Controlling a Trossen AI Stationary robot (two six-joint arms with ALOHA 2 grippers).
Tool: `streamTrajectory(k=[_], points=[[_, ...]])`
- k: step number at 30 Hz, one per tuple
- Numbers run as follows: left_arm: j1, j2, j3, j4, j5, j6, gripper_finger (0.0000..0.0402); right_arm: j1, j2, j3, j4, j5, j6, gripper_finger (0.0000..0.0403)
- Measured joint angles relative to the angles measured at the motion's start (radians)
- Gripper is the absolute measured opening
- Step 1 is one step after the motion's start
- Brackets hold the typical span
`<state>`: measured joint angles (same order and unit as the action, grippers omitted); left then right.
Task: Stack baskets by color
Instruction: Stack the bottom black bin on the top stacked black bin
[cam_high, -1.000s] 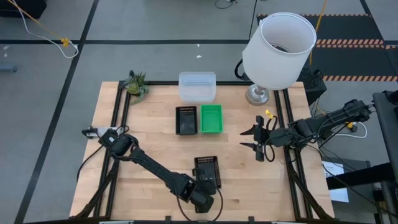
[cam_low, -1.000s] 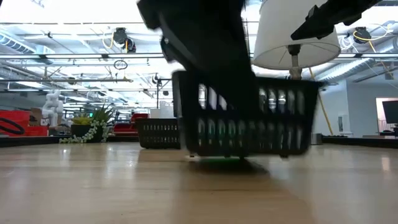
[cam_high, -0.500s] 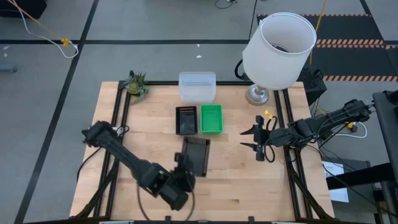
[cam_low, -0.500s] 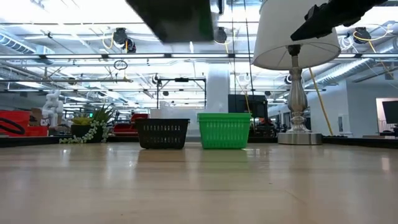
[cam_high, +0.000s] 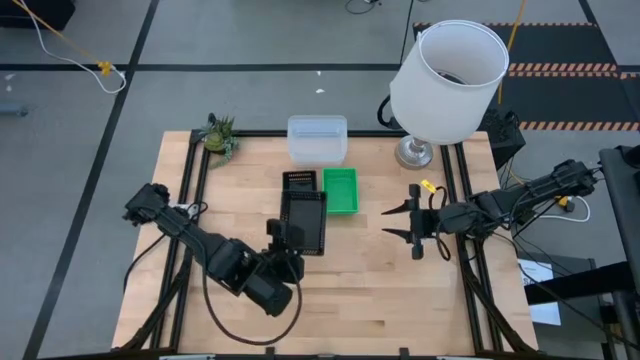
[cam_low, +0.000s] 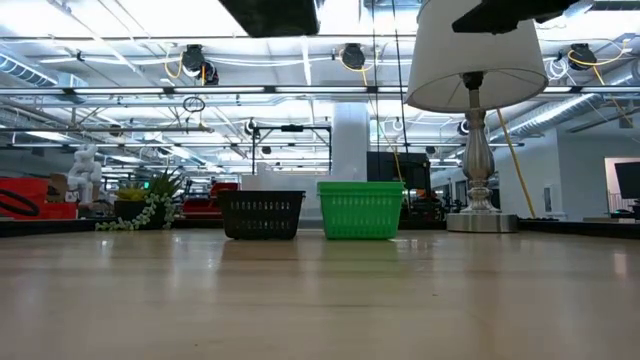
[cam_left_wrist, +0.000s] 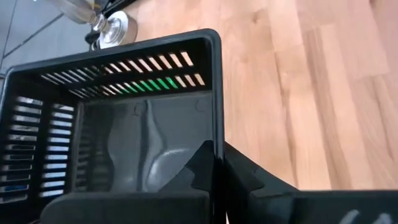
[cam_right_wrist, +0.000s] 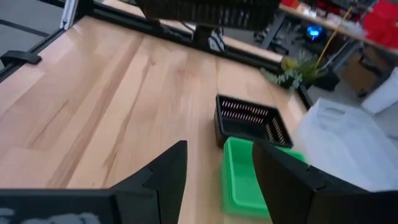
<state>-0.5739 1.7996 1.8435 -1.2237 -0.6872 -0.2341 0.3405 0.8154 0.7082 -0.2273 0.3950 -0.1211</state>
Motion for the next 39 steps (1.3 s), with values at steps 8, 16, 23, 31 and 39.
streamTrajectory(k=[8,16,23,31,39], points=[[0.038,-0.002,0.000,-0.013,-0.006,0.018,0.0020,-0.003,0.000,0.000,0.022,0.001,-0.048,0.0176],[0.058,-0.002,0.000,-0.015,-0.008,0.023,0.0023,-0.014,0.000,0.000,0.013,0.001,-0.038,0.0176],[0.059,-0.002,0.000,-0.015,-0.023,0.055,0.0008,-0.014,0.000,0.000,0.014,0.001,-0.026,0.0176],[0.102,-0.002,-0.031,0.001,-0.042,0.069,0.0019,-0.014,0.000,0.000,0.014,0.001,-0.039,0.0176],[0.183,-0.060,-0.180,0.059,-0.036,0.086,0.0019,-0.014,0.000,0.000,0.015,0.001,-0.048,0.0158]])
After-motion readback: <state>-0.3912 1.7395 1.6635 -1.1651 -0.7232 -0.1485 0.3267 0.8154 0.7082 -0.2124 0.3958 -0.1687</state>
